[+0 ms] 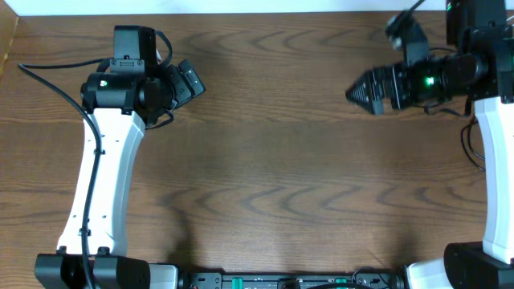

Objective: Untangle cables
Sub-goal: 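Release the black cable and withdraw the right gripper downward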

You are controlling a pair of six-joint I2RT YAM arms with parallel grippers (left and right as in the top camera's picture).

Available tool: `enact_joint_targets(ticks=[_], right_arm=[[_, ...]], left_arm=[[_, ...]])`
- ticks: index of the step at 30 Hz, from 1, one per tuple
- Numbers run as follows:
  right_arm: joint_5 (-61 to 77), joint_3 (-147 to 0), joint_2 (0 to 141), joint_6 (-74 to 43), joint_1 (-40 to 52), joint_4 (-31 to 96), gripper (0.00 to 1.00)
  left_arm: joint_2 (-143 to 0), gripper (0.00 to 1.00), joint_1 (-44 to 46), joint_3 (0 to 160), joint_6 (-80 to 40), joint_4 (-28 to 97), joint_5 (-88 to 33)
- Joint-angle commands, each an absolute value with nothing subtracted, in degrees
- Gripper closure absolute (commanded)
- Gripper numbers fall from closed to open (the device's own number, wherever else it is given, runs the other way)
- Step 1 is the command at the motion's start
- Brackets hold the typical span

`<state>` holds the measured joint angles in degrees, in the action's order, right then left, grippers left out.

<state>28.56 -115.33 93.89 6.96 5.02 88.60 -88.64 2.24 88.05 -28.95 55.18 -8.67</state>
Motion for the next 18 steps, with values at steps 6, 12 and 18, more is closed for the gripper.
enact_joint_targets(ticks=[6, 12, 18], right_arm=[[13.8, -113.6, 91.9, 5.4, 5.0, 82.2, 0.01], [11.0, -92.7, 80.5, 5.5, 5.2, 54.0, 0.01], [8.9, -67.7, 64.1, 12.3, 4.8, 34.3, 0.01]], left_arm=[[-88.7, 0.01, 1.9, 88.6, -29.7, 55.2, -8.4], [-88.7, 0.01, 1.9, 88.6, -29.7, 55.2, -8.4], [-88.8, 0.01, 1.9, 88.6, -29.7, 55.2, -8.4]])
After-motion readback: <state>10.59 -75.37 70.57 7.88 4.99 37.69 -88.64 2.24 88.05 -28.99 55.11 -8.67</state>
